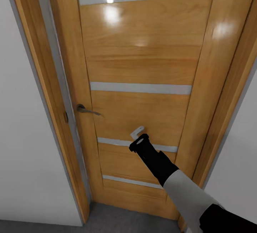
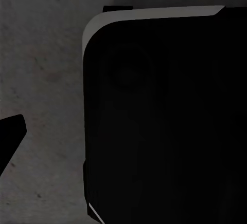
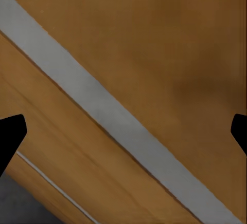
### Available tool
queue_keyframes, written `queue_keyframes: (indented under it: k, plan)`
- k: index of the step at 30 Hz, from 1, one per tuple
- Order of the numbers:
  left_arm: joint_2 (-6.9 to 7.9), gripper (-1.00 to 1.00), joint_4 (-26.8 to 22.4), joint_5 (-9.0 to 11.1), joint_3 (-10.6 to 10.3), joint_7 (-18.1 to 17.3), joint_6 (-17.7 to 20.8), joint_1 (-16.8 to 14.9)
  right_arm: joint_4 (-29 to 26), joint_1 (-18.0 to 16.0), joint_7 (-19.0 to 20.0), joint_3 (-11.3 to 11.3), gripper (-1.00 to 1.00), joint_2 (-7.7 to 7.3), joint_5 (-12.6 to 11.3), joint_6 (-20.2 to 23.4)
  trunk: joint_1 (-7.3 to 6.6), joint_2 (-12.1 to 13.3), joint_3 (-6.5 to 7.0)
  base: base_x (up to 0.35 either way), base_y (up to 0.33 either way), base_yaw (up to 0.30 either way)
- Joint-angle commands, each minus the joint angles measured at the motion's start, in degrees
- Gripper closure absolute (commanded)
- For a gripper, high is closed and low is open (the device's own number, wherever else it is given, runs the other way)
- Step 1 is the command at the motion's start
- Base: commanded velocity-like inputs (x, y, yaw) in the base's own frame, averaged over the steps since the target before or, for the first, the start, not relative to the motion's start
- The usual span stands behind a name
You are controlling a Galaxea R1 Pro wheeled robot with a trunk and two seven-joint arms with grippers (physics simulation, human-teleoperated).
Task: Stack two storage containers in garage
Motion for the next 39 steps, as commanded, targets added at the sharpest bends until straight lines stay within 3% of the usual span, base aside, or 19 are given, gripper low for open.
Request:
queue_keyframes:
  k: [1, 4, 8, 14, 15, 20, 31, 39]
  plan:
    - [0.0, -1.0, -0.01, 0.07, 0.01, 0.02, -0.14, -0.01, 0.53, -0.28, -0.28, 0.15, -1.0, -0.02, 0.07, -0.23, 0.0, -0.03, -0.06, 0.0, 0.0, 0.0]
    - [0.0, -1.0, -0.01, 0.07, 0.0, 0.02, -0.14, -0.01, 1.51, -0.55, -0.42, 0.15, -1.0, -0.05, 0.06, -0.88, 0.0, -0.03, -0.06, 0.0, 0.0, 0.0]
    - [0.0, -1.0, -0.01, 0.07, -0.01, 0.02, -0.14, -0.01, 7.35, -4.23, -0.73, 0.15, -1.0, 0.35, -0.16, -2.09, 0.0, -0.03, -0.06, 0.0, 0.0, 0.0]
    - [0.0, -1.0, -0.01, 0.07, 0.0, 0.02, -0.14, -0.01, 9.81, -5.8, -1.08, 0.15, -1.0, 0.42, -0.26, -2.59, 0.0, -0.03, -0.06, 0.0, 0.0, 0.0]
    - [0.0, -1.0, -0.01, 0.07, 0.01, 0.02, -0.14, -0.01, 14.81, -8.58, -1.1, -0.03, -1.0, 0.52, -1.35, -3.82, 0.0, -0.03, -0.06, 0.0, 0.0, 0.0]
    - [0.0, -1.0, -0.01, 0.07, 0.01, 0.02, -0.14, -0.01, 19.08, -10.37, -1.16, -0.18, -1.0, 0.5, -4.59, -6.58, 0.0, -0.03, -0.06, 0.0, 0.0, 0.0]
    - [0.0, -1.0, -0.01, 0.07, 0.0, 0.02, -0.14, -0.01, 18.36, -10.59, -1.27, -0.2, -1.0, 0.58, -5.16, -6.66, 0.0, -0.03, -0.06, 0.0, 0.0, 0.0]
    - [0.0, -1.0, -0.01, 0.07, 0.01, 0.02, -0.16, -0.01, 10.62, -10.59, -1.7, -0.2, -1.0, 0.58, -5.05, -3.86, 0.0, -0.03, -0.06, 0.0, 0.0, 0.0]
